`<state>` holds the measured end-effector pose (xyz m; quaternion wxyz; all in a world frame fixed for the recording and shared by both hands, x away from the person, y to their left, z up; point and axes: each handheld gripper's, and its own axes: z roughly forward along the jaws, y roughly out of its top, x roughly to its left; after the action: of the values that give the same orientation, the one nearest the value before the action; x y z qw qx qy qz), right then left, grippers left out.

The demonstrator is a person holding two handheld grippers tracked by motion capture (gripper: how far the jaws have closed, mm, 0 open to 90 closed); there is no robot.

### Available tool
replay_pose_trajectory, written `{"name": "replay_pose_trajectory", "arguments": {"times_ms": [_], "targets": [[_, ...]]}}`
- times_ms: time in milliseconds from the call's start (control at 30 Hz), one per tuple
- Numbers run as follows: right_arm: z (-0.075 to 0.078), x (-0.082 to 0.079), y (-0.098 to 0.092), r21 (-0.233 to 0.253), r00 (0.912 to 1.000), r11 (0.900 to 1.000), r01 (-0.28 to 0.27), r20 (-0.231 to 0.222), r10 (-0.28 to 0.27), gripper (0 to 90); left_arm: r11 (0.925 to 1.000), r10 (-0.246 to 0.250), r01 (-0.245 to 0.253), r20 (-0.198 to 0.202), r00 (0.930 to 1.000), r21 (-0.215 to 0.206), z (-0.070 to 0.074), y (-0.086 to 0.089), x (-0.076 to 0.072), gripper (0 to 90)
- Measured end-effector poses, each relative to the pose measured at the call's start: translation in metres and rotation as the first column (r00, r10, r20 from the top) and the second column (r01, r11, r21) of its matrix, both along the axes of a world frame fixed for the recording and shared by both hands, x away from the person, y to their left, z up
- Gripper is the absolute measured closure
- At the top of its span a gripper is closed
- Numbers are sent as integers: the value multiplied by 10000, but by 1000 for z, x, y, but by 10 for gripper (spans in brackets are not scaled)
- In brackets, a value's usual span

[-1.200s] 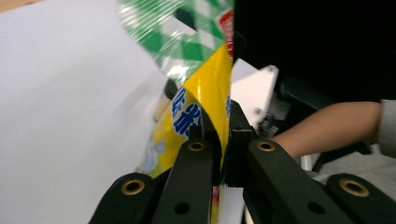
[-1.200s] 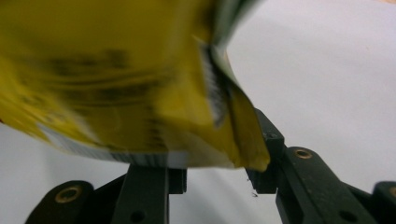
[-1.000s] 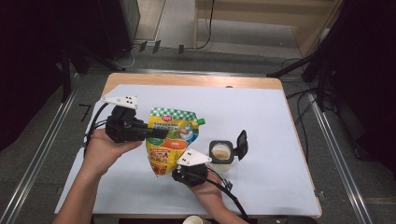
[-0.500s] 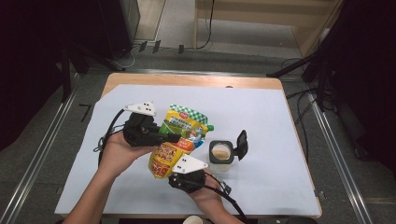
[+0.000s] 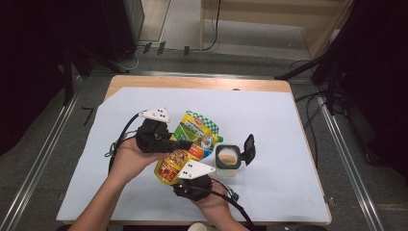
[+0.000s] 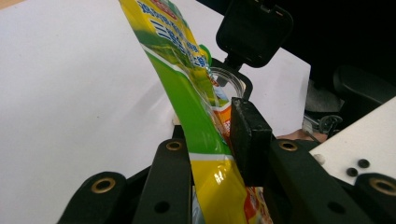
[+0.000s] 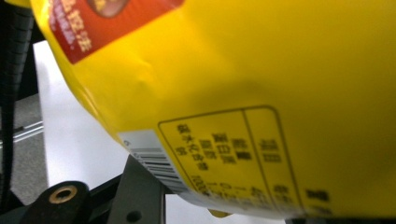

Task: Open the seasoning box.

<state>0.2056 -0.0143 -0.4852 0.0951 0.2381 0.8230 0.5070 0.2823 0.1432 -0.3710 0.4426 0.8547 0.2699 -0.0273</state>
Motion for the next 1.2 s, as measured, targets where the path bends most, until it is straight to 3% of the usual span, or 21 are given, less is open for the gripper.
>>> {"name": "replay_pose_trajectory", "arguments": {"times_ms": [333,500,633,900,1067,1200], "targets": [[5,-4,-2,82,9992,9999,-142,-371,145,635,10000,9,-8,-294,9996,30,-5,-10,2,758],[8,-6,-4,128,9983,9996,-246,-526,253,627,9999,162,-158,-1020,9947,49,-6,-14,7,759],[9,-9,-4,142,9977,9995,-293,-613,301,620,9999,62,-50,-1188,9929,108,-7,-18,9,765],[13,-13,-6,34,9983,9998,-218,-536,219,605,9998,-36,63,-1511,9885,170,-5,-24,10,788],[13,-14,-7,-158,9979,9988,-453,-466,446,567,9997,-125,161,-1709,9852,195,-5,-29,13,799],[14,-14,-7,-273,9981,9986,-455,-434,443,604,9994,-140,190,-1751,9844,273,-5,-35,14,801]]}}
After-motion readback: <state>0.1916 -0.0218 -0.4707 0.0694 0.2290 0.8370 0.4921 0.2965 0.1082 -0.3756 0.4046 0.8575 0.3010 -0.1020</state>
